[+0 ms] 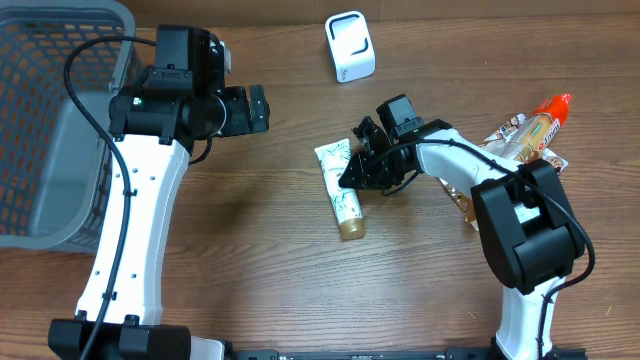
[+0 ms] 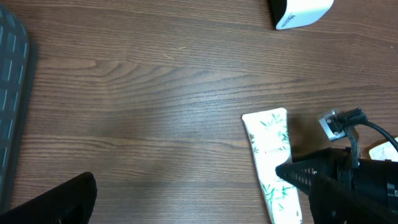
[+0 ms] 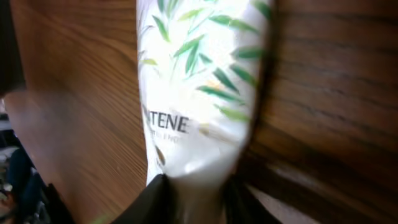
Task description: Scan the item barcode
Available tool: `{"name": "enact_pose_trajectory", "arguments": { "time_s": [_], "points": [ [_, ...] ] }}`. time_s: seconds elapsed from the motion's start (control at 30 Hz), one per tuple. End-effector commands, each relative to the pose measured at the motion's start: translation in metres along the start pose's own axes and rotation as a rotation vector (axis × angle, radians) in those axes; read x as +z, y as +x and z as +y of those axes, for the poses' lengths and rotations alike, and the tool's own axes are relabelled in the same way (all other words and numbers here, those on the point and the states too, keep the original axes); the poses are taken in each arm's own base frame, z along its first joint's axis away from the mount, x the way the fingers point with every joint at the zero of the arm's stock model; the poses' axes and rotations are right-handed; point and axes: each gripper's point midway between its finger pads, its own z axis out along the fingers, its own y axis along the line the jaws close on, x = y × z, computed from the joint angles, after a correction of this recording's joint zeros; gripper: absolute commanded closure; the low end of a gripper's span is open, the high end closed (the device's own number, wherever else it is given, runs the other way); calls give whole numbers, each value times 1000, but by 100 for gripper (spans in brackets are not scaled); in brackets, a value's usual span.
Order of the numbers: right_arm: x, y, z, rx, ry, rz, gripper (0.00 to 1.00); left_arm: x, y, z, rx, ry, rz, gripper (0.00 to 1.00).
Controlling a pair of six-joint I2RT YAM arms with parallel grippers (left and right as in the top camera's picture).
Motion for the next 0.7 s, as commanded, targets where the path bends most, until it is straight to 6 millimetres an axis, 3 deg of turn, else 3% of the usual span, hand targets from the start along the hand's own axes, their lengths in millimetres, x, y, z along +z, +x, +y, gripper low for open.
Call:
{"name": "enact_pose_trajectory", "arguments": {
  "time_s": [0.0,0.23,0.4,0.43,0.5,0.67],
  "points": [
    [19,14,-27,75,84,36,82,-9,-6,-2,20,5,-30,0],
    [10,7,-17,66,75,31,96,-9,-6,-2,20,5,-30,0],
    [-29,-16,-5,42,196,-35,96,-9,-6,-2,20,5,-30,0],
    [-50,-24,-5,24,315,-77,96,-9,-6,-2,20,5,-30,0],
    [-71,-29,-9,2,461,-121,96,-9,-6,-2,20,5,-30,0],
    [-132,-31,-41,10,1070,-298,96,-9,-6,-2,20,5,-30,0]
  ]
}}
